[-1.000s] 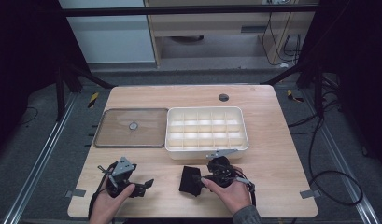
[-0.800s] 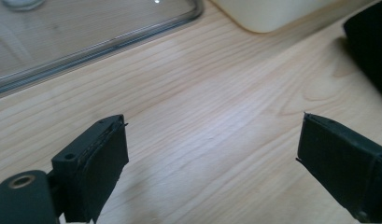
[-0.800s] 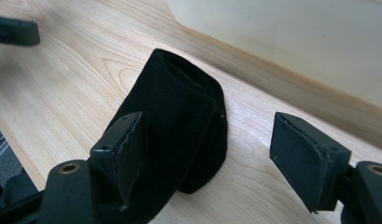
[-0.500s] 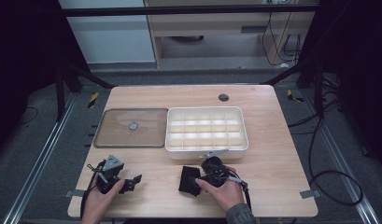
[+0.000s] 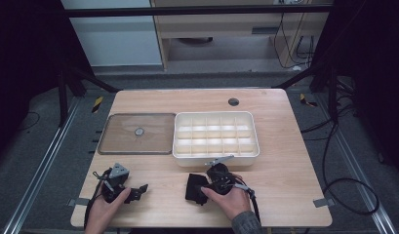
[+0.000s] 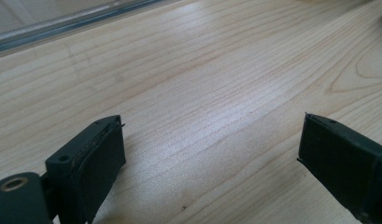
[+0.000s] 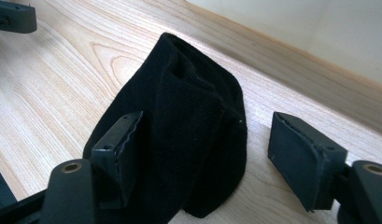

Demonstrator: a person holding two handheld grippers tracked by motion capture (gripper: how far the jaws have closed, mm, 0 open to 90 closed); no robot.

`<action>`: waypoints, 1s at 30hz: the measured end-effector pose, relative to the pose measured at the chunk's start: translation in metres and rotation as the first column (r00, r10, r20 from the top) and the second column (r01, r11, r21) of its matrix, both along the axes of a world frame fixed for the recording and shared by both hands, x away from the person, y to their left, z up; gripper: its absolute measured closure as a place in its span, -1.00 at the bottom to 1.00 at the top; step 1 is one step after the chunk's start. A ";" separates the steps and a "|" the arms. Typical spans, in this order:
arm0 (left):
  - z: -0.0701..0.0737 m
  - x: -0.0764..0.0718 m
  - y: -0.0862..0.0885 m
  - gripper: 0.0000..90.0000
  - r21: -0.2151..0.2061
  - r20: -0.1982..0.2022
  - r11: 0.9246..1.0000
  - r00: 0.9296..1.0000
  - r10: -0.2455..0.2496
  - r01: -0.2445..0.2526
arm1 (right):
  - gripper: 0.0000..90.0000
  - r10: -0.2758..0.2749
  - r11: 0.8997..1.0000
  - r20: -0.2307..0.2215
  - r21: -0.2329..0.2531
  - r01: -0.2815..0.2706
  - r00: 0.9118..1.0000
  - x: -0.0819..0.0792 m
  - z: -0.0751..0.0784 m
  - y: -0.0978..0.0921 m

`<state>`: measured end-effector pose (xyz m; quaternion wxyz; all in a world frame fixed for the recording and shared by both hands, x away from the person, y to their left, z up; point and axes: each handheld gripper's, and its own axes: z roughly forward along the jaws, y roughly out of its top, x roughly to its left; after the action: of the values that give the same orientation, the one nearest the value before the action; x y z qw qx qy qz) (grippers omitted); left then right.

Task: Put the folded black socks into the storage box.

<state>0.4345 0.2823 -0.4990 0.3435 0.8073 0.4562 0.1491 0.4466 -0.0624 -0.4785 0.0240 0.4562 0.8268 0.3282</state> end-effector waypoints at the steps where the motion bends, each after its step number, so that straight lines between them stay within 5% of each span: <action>1: -0.001 0.000 0.000 -0.85 0.003 -0.004 1.000 1.000 0.000 0.000 | -0.36 -0.001 1.000 -0.002 -0.003 0.001 1.000 0.000 0.000 0.001; 30: -0.009 0.000 -0.008 -0.96 0.067 0.060 0.998 0.998 -0.021 0.017 | -0.14 0.010 0.998 -0.050 -0.059 -0.013 0.999 0.006 0.002 0.016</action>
<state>0.4342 0.2746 -0.5075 0.3316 0.8176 0.4327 0.1855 0.4530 -0.0468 -0.4763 0.0154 0.4583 0.8393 0.2921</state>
